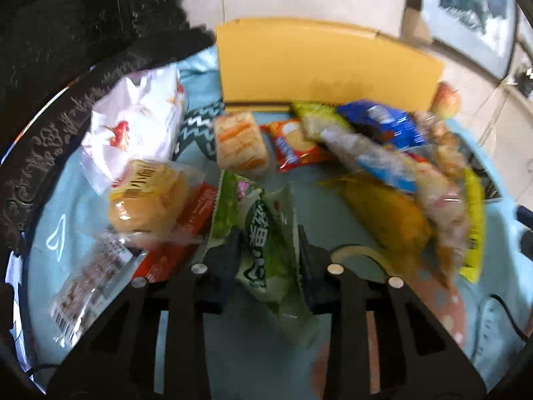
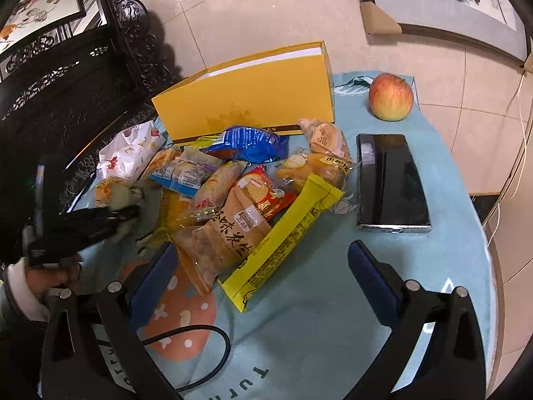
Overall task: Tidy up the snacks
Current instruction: 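Grasp the blue-and-white bag with the right gripper while the left holds the green bag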
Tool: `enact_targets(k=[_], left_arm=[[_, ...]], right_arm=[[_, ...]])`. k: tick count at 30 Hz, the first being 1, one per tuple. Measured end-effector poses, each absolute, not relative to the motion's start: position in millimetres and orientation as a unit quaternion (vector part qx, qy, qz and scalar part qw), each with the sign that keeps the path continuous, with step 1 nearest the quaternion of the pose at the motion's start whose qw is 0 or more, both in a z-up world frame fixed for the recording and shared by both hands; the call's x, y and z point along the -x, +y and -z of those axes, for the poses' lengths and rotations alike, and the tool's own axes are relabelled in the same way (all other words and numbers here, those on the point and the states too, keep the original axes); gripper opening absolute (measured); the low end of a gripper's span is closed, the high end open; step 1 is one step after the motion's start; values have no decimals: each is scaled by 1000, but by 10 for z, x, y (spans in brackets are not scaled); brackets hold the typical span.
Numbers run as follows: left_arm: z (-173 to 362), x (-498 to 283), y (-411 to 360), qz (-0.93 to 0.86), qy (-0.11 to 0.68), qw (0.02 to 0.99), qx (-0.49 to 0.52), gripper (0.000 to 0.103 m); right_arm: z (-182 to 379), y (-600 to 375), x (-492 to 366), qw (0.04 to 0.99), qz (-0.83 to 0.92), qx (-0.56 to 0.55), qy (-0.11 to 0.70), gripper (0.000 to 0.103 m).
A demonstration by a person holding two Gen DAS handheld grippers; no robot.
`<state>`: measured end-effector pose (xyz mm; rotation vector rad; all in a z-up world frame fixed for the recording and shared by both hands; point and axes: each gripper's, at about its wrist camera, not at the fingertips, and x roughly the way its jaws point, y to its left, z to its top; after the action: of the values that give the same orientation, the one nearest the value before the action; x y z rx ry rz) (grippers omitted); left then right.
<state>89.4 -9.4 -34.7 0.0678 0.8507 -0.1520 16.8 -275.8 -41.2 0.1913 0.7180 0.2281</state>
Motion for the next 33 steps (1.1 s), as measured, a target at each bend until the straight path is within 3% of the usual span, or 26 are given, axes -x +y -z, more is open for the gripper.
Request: enact_targets(k=[13, 15, 17, 20, 23, 26, 29, 33], left_arm=[[166, -628, -54, 110, 395, 912, -5, 32], [164, -658, -11, 105, 397, 912, 0, 28], [166, -699, 35, 100, 401, 911, 3, 24], [181, -745, 81, 97, 403, 910, 9, 24], [222, -796, 92, 99, 408, 908, 15, 24], [283, -841, 78, 102, 415, 904, 17, 24], [333, -867, 32, 105, 419, 902, 15, 24], [376, -893, -12, 104, 421, 901, 14, 24]], right_arm=[[85, -1951, -577, 939, -152, 46, 305, 102], [115, -1625, -739, 933, -165, 96, 305, 92], [203, -1374, -890, 921, -168, 139, 321, 68], [391, -1139, -1142, 905, -169, 167, 354, 55], [425, -1189, -1363, 904, -172, 120, 372, 45], [398, -1296, -1474, 901, -180, 71, 388, 37], [381, -1520, -1566, 893, -184, -11, 411, 37], [330, -1564, -1568, 891, -174, -32, 419, 40]])
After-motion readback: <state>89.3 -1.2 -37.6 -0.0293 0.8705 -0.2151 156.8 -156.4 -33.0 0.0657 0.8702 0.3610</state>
